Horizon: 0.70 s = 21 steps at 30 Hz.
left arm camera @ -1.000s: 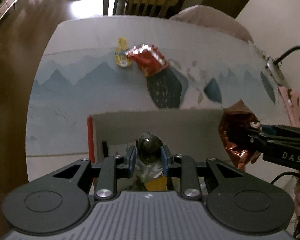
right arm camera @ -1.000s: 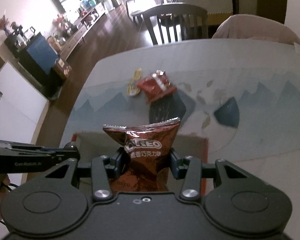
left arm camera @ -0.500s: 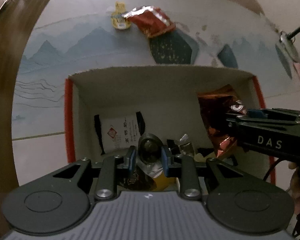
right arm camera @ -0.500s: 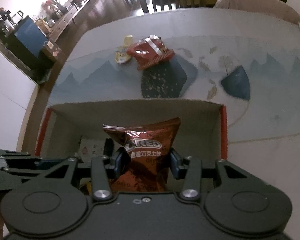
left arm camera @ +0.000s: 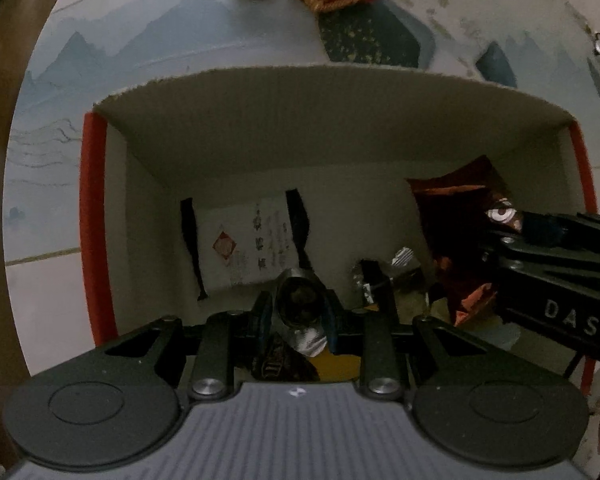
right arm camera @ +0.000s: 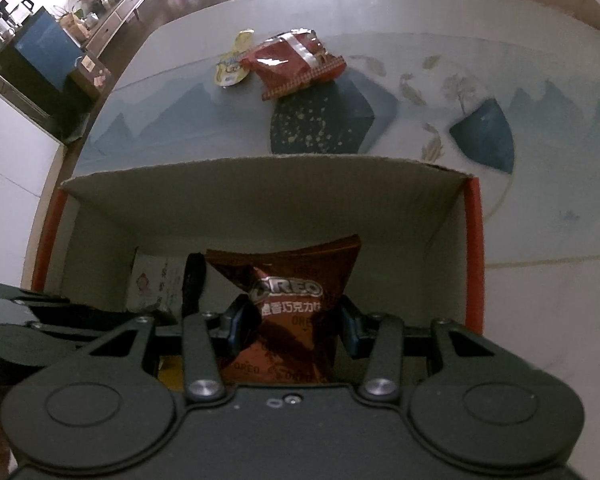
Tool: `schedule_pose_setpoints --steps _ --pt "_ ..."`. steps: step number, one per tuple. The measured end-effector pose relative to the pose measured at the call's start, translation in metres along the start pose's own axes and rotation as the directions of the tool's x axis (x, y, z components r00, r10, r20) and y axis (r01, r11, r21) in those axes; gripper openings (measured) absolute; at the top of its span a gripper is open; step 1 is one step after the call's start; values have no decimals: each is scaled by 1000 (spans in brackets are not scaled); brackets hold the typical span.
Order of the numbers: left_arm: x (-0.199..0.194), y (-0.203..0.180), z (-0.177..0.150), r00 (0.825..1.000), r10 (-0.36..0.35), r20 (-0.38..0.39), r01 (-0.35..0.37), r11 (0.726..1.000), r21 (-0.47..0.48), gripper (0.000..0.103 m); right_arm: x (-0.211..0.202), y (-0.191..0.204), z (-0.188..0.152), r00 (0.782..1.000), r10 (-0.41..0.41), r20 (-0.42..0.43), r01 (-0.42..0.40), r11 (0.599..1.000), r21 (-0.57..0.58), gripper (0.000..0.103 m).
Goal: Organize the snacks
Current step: 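Carry the Oreo bag into the box and open the right gripper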
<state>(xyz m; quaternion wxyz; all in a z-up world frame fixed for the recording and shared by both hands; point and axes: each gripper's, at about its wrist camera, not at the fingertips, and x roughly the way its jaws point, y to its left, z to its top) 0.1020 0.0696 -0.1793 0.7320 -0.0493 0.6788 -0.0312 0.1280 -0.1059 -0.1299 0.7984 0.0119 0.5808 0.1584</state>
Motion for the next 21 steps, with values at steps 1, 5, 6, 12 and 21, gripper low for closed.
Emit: schedule_pose_setpoints --steps 1,5,6,12,21 --pt "1 0 1 1000 -3 -7 3 1000 -5 26 0 0 -1 1000 1 -3 -1 1000 -2 45" --pt "2 -1 0 1000 -9 -8 9 1000 -3 26 2 -1 -3 1000 12 -24 -12 1000 10 45" --pt "2 -1 0 1000 -9 -9 9 1000 -3 26 2 -1 -3 1000 14 -27 -14 1000 13 45" --pt "-1 -4 0 1000 0 -3 0 1000 -7 26 2 -6 -6 999 25 -47 -23 999 41 50" --pt "-23 -5 -10 997 -22 68 22 1000 8 41 -15 -4 -14 997 71 -18 -70 997 41 62"
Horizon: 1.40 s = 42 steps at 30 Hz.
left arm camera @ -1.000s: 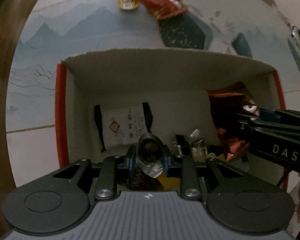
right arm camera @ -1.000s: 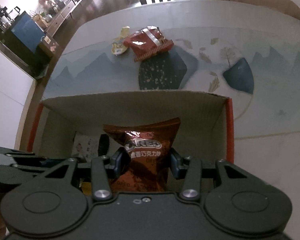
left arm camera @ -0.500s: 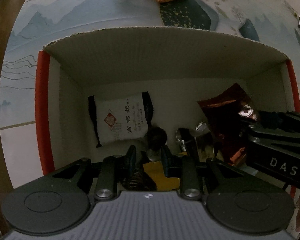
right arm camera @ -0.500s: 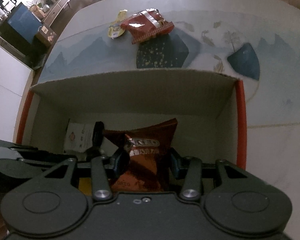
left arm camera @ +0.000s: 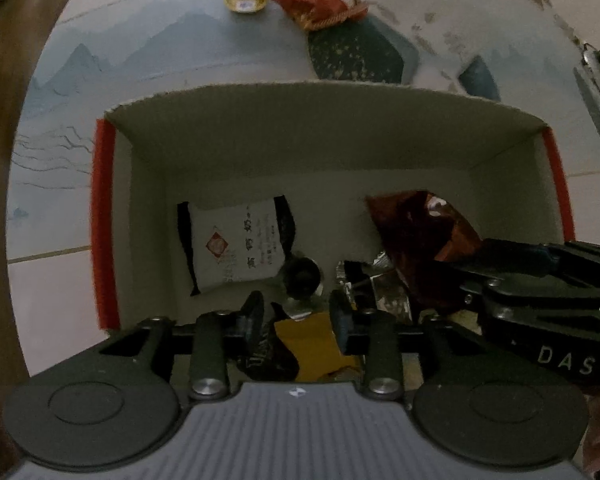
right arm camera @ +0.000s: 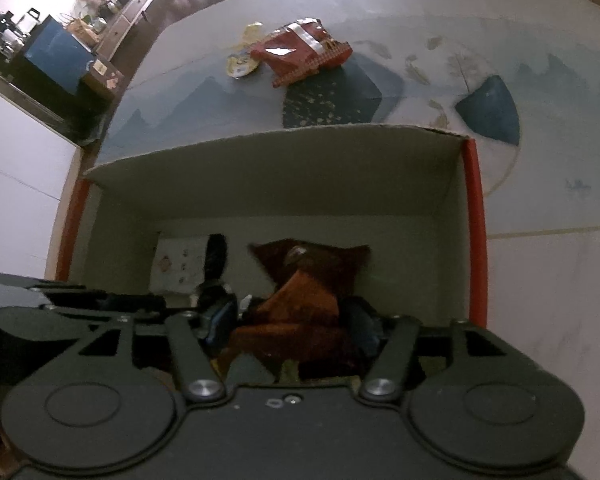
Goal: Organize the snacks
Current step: 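Carry the Oreo bag into the box and open the right gripper, then withdraw both grippers from the box toward the red chip bag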
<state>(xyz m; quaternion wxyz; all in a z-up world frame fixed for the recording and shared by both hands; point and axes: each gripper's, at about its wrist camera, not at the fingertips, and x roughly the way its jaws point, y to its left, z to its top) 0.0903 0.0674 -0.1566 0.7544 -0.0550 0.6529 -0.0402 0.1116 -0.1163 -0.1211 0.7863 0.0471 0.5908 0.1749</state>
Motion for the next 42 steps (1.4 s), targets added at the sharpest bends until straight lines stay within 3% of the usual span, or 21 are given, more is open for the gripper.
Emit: schedule_pose_setpoints --steps 4,8,14,19,26,31,34,42 --pt "-17 2 -4 999 -15 48 14 1000 10 47 -12 1 -3 1000 29 5 -29 999 21 65" --pt "-39 3 -11 993 -16 115 13 999 29 55 -30 2 -6 998 56 40 -57 998 30 77" --pt "-68 0 -21 980 -27 197 16 998 56 56 -54 10 -11 994 78 81 -79 997 13 81" --pt "-99 -2 -31 946 7 325 -32 997 71 63 -76 21 -12 988 92 122 -90 996 -20 89" --pt "-134 2 -27 909 -1 416 -33 997 76 74 -106 36 -2 975 79 206 -61 994 -95 100" --pt "-149 6 -15 888 3 459 -40 997 69 79 -114 42 13 966 65 249 -34 991 -127 103" --pt "-154 9 -3 887 11 461 -46 997 64 80 -116 48 25 963 55 264 -13 987 -158 103" --pt "-149 24 43 905 68 420 -94 995 42 80 -121 55 74 953 40 301 35 971 -238 103"
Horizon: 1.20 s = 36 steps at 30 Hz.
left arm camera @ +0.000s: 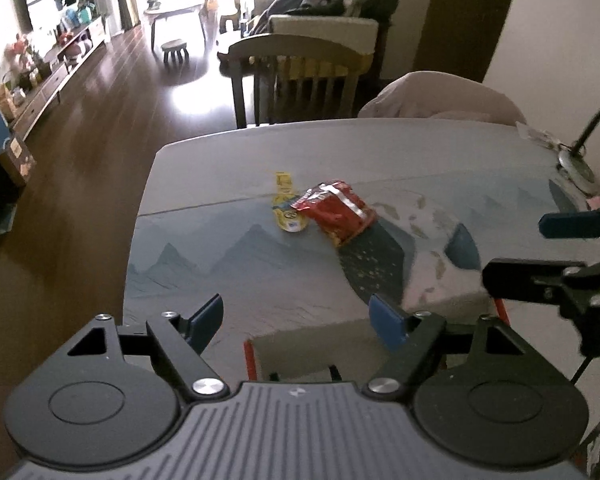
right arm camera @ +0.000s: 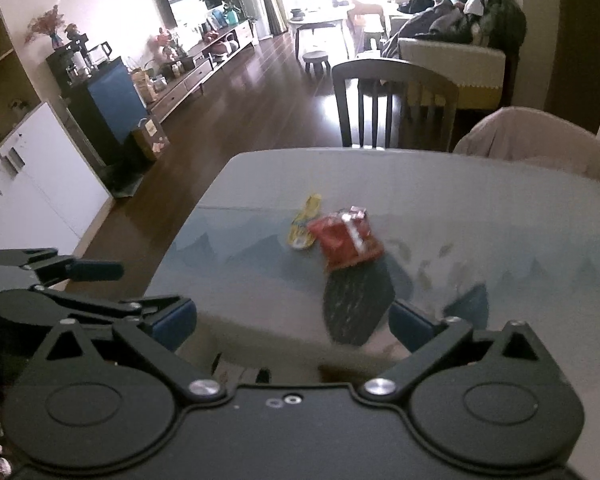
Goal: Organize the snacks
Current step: 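Withdraw both grippers from the box toward the red chip bag, then grasp the red chip bag with the right gripper while the left grasps the yellow Minion candy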
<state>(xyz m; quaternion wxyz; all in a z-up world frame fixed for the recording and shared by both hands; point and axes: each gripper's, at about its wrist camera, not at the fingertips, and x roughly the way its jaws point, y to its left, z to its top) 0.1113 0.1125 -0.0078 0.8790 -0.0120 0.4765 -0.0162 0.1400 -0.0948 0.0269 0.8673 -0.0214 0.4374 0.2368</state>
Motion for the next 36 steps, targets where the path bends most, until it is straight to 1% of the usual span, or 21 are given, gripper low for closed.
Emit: schedule_pose_setpoints --steps 3,5,8,12,18,22,25,30,33,36 --pt "13 7 17 999 15 -29 -16 1000 -12 80 10 -6 17 1000 0 -1 0 999 -33 103" --pt "24 13 29 998 19 -52 -21 1000 -24 80 18 -7 26 1000 4 -8 -4 995 -101 103" --pt "41 21 49 997 38 -67 -42 998 -48 80 34 -11 37 1000 -12 -4 10 980 -200 103" --pt "69 31 75 993 71 -90 -78 994 -78 80 63 -17 51 1000 -8 -26 1 966 -260 103" --pt "109 41 98 991 92 -101 -102 990 -101 80 121 -26 63 996 -4 -87 -23 953 -301 103" --pt "135 49 104 987 92 -130 -107 988 -112 80 168 -32 64 988 -2 -155 -48 947 -317 103" --pt "152 53 104 983 96 -156 -114 986 -117 80 201 -34 63 981 -17 -191 -48 943 -329 103" --pt "178 57 109 973 69 -218 -93 990 -101 80 248 -36 64 971 -24 -236 -60 938 -341 103" --pt "196 56 114 962 49 -267 -75 993 -87 80 272 -41 61 960 -37 -277 -60 940 -336 103" --pt "212 54 120 956 53 -289 -77 994 -73 80 292 -44 55 952 -82 -296 -28 936 -352 102"
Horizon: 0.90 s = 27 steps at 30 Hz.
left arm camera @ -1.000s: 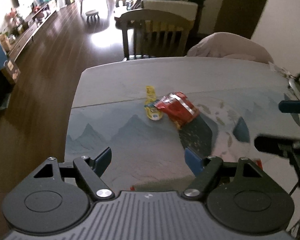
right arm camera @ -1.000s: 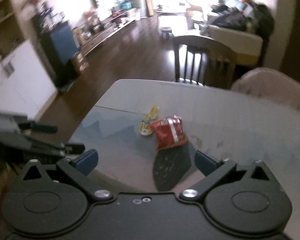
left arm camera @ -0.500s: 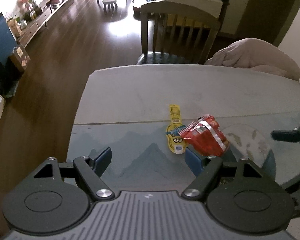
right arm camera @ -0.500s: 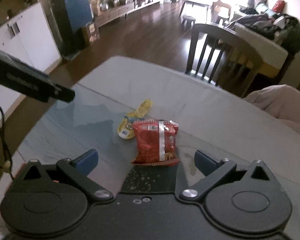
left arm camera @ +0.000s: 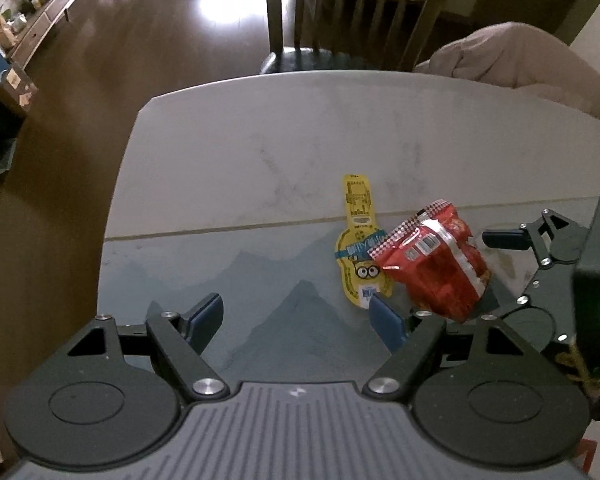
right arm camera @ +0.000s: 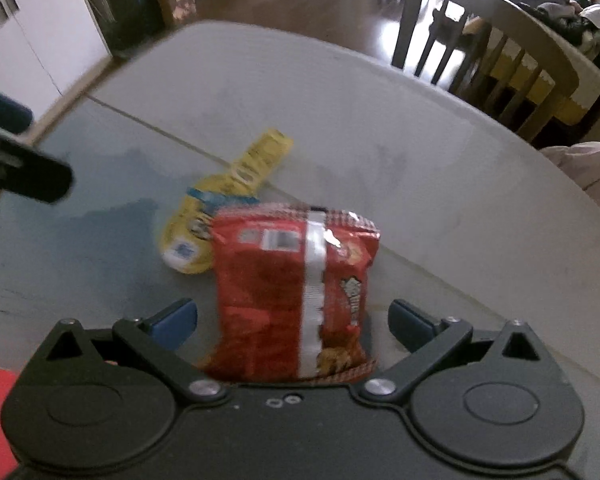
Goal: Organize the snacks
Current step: 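Grasp the red chip bag with the right gripper while the left grasps the yellow Minion candy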
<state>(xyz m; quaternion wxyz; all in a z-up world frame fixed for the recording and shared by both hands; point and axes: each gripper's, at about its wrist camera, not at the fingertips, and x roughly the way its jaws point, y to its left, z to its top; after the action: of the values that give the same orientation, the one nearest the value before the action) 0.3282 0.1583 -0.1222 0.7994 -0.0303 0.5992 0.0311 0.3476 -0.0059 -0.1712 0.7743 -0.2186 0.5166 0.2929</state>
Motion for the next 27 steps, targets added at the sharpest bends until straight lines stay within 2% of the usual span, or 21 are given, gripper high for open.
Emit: schedule_pose_setpoints --steps 3,6,9,11,15,21,27 --pt "12 -4 10 1000 -2 -21 2 1000 10 80 7 -4 -2 1000 6 -13 -6 1000 12 102" --pt "24 -12 18 999 6 -43 -4 999 40 80 5 -3 -3 1000 6 19 -6 1000 -9 100" --pt "36 -26 24 997 45 -62 -39 995 93 80 3 -2 -4 999 11 47 -10 1000 -17 89" --pt "43 -33 28 995 50 -83 -40 993 112 80 -2 -3 -6 998 10 65 -8 1000 -22 78" --pt "57 -45 36 990 56 -126 -38 989 145 80 -11 -11 -13 997 4 73 -5 1000 10 75" --pt "84 -57 47 981 71 -179 -50 992 116 80 -21 -38 -30 996 -1 85 -6 996 85 75" --pt "101 -59 46 975 73 -212 -67 997 37 81 -23 -41 -40 997 -3 81 -7 993 122 75"
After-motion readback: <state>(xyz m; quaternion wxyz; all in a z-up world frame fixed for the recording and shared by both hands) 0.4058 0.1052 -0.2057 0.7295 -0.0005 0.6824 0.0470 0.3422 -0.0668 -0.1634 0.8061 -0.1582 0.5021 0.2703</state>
